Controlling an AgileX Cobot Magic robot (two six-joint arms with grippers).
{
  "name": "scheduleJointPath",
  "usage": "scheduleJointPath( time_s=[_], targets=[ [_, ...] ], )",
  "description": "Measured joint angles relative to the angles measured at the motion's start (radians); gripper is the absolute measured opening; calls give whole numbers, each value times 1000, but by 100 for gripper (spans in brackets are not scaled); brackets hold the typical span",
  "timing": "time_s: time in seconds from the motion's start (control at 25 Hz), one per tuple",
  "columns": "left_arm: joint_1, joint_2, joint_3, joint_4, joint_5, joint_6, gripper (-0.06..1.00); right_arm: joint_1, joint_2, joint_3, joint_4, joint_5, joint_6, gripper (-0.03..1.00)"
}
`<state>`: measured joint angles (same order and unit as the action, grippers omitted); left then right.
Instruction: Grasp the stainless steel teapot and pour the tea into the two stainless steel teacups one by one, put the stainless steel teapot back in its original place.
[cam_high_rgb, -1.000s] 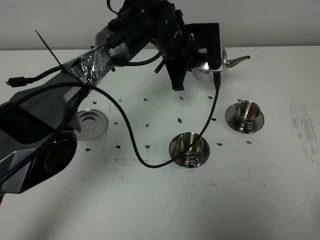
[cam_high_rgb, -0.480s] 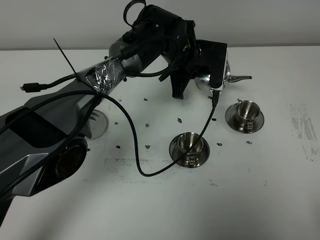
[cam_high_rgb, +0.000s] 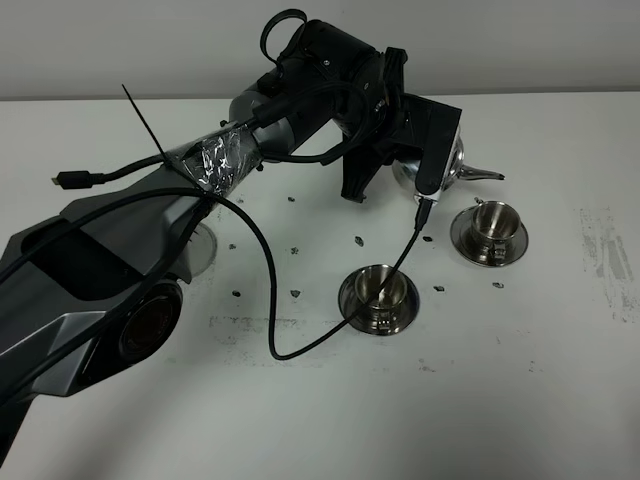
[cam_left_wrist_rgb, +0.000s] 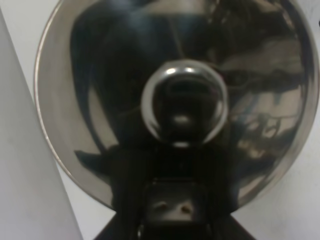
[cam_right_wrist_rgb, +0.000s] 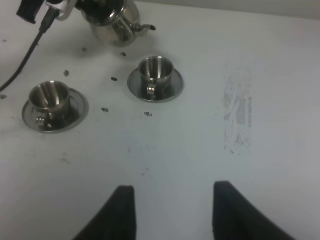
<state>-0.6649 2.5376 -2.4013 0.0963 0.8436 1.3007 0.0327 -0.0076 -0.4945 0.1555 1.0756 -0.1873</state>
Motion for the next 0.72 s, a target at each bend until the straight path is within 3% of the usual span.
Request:
scheduleJointPath(
  time_s=[0.72],
  targets=[
    [-29,1,0,128,11,85,18,0,0,0,0,0,1,38]
  ],
)
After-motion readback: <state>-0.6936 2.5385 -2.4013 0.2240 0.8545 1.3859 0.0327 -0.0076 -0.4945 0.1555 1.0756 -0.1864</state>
